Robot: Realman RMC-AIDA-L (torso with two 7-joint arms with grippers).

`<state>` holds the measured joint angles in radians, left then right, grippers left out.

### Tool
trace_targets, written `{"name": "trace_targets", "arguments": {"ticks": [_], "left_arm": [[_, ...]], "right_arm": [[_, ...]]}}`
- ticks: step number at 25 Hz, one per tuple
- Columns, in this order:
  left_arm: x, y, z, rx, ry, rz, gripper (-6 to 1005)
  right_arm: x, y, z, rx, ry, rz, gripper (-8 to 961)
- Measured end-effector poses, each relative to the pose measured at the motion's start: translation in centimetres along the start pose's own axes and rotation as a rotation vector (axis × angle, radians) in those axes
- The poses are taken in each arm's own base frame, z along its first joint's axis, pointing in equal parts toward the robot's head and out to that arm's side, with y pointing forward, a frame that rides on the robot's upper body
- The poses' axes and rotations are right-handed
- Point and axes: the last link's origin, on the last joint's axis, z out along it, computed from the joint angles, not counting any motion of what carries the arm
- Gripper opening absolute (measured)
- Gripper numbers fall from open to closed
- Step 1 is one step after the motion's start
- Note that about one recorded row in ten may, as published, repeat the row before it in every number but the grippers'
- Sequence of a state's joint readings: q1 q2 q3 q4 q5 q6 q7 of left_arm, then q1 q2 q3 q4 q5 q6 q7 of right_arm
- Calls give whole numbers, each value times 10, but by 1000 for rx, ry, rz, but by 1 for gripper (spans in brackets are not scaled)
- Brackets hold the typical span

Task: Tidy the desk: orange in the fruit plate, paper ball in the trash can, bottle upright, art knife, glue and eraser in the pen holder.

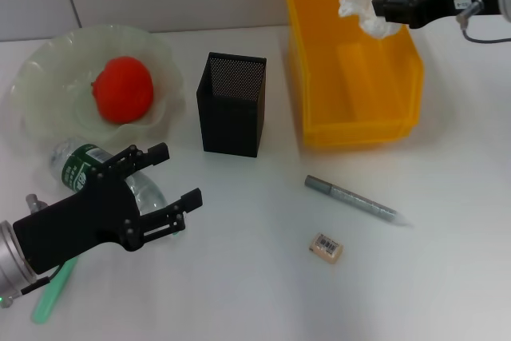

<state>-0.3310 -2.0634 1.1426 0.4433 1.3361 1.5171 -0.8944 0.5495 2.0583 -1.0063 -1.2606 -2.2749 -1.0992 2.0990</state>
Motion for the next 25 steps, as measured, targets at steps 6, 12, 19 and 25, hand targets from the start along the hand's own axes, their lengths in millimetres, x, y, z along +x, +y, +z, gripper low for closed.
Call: {"name": "trace_targets", "arguments": {"ticks": [6,12,19,25], "left_arm": [[1,-1,1,-3,1,3,790],[1,-1,1,-4,1,4,789],[1,-1,1,-2,1,15,787],[0,-1,2,3,-4,15,786]], "right_arm": [[3,-1,24,-20,28,3,365],[1,2,29,-16,26,-6,380],[-5,10,21,-21,-7,-34,536],[-6,13,16,-41,-44,-11,747]]}}
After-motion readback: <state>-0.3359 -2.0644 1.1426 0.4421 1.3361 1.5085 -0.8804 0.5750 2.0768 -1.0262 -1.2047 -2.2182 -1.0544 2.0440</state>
